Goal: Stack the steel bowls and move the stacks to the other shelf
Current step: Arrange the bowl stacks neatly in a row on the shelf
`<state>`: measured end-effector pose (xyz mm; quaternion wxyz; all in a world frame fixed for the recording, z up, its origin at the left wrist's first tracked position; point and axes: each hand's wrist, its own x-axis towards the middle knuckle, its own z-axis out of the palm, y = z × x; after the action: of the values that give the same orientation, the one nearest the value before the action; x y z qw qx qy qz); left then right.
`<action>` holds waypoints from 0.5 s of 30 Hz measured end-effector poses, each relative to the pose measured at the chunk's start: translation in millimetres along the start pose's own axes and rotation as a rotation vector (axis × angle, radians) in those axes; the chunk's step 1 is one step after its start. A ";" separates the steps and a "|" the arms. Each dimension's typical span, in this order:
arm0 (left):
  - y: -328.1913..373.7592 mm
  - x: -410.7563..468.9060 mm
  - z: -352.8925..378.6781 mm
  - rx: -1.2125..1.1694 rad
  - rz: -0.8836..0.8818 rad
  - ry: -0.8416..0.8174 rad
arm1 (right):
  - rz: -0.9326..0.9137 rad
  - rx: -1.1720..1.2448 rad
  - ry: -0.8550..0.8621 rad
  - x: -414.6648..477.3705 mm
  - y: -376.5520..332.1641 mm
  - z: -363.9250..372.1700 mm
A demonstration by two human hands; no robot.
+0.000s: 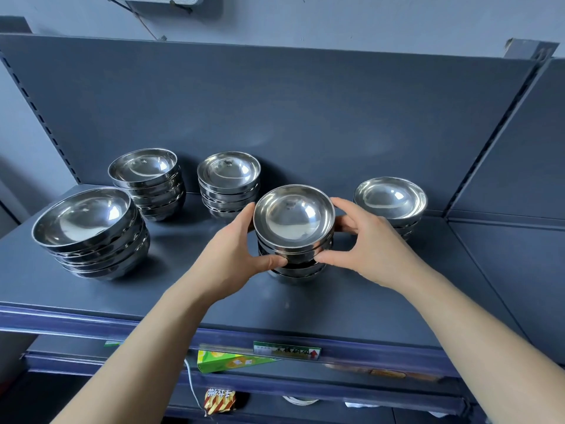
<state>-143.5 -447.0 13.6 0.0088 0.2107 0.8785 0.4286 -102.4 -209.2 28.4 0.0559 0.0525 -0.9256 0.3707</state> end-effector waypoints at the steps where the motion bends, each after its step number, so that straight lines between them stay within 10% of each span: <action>1: 0.1 0.6 -0.7 0.009 0.000 -0.008 | 0.010 -0.009 -0.007 -0.3 0.4 0.0; 15: 6.0 1.2 -3.0 -0.104 0.006 -0.064 | -0.012 0.052 -0.060 2.0 7.1 0.6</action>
<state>-143.0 -445.5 20.3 0.0467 0.2265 0.8536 0.4668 -105.5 -204.6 23.4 0.0291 0.0707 -0.9166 0.3925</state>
